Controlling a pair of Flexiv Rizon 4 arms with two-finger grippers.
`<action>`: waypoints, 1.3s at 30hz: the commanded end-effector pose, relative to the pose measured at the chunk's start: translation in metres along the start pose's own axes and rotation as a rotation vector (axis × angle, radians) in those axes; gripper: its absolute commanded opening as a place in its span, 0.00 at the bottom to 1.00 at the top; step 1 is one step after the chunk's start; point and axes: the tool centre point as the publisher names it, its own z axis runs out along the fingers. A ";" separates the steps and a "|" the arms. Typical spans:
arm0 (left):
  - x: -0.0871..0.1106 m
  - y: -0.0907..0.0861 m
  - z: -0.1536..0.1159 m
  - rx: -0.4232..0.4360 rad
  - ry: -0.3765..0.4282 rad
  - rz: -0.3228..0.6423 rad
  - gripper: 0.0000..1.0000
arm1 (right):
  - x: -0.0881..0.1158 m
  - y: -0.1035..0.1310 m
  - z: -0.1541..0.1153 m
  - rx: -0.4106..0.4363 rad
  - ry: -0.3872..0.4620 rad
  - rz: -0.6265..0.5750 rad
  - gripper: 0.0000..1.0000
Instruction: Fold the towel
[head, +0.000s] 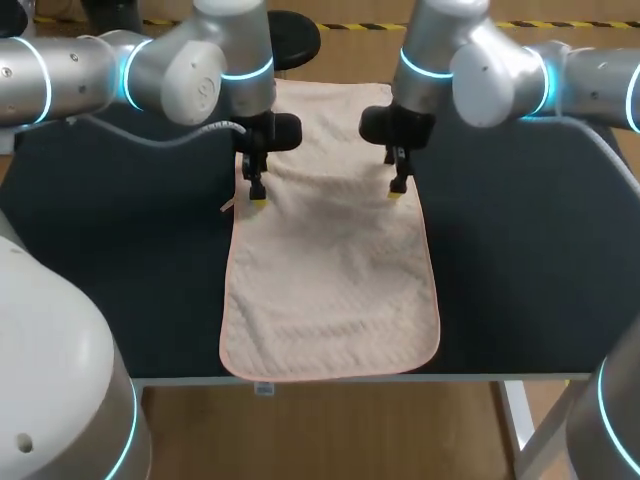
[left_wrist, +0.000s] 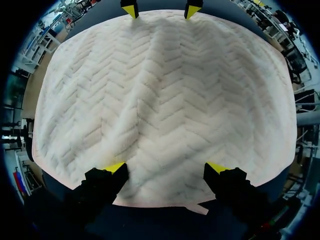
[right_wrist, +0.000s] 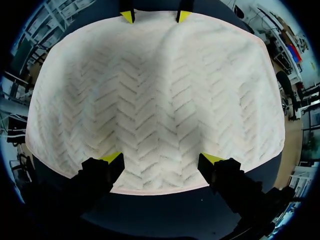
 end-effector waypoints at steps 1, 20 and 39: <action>-0.008 -0.002 0.010 0.000 0.017 -0.002 1.00 | -0.004 0.002 0.006 0.005 0.006 0.003 1.00; -0.009 0.003 0.015 0.004 0.014 -0.015 0.00 | 0.003 -0.007 0.011 0.032 0.008 0.021 0.00; -0.002 0.001 -0.025 0.054 -0.066 0.020 0.00 | 0.010 -0.008 -0.017 0.002 -0.045 0.021 0.00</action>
